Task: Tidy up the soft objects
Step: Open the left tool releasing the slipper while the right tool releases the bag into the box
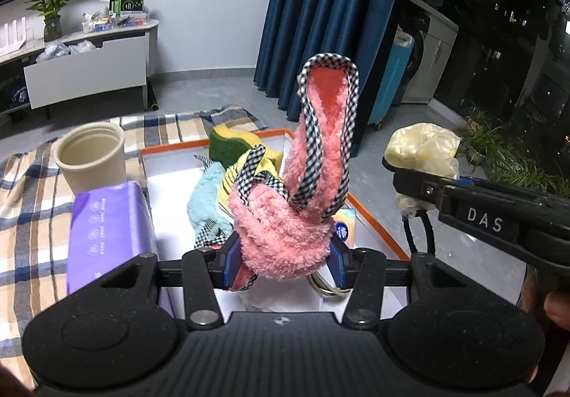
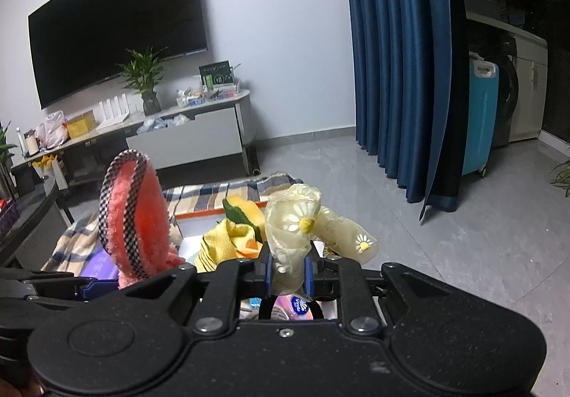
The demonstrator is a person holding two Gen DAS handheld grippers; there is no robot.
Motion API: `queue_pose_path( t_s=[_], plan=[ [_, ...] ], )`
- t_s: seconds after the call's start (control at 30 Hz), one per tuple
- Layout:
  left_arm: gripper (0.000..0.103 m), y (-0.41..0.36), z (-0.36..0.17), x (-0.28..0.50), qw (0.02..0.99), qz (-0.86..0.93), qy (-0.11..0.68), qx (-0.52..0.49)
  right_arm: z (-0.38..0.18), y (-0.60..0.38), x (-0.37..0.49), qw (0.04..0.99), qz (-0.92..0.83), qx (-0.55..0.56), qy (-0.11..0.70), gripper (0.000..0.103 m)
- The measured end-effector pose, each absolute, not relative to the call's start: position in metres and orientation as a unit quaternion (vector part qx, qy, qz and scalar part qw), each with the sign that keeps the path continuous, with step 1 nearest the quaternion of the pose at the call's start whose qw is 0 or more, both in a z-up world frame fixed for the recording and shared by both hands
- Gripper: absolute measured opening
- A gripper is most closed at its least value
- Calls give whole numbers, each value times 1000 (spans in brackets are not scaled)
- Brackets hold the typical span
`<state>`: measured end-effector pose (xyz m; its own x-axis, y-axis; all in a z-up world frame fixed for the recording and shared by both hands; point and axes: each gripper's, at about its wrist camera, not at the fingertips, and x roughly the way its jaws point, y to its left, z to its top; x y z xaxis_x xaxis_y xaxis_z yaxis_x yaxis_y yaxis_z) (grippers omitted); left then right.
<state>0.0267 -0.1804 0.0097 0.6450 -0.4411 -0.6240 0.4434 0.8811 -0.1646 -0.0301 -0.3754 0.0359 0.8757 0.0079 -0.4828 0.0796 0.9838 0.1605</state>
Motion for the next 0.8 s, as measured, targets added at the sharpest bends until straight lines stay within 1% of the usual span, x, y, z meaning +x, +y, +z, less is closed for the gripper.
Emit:
queue_pose_path(
  t_s=[0.1,0.17,0.23,0.27,0.3,0.33,0.43,0.63,0.73,0.8],
  plan=[
    [50,-184,5,28,905,-243,351,3,30,-376,-28,962,-17,86,259,22],
    [50,-185,2,30,903,-242,356,2,26,-377,-27,960,-17,87,267,24],
    [50,-186,0,30,901,-241,361,0,21,-377,-27,957,-13,88,275,31],
    [50,-186,-2,31,900,-242,363,0,19,-377,-28,956,-9,90,278,36],
    [50,-188,-3,31,899,-241,366,1,17,-379,-29,955,-5,92,282,55],
    [50,-189,-5,31,898,-242,369,1,15,-380,-30,954,-5,96,285,65],
    [50,-192,-7,30,895,-242,376,2,13,-388,-38,953,-9,109,282,66],
    [52,-197,-14,26,889,-244,386,10,20,-400,-63,959,-24,132,251,68],
    [60,-202,-17,27,887,-249,389,16,23,-404,-71,961,-25,134,242,69],
    [74,-207,-20,29,885,-252,391,24,25,-404,-78,962,-26,135,236,69]
  ],
)
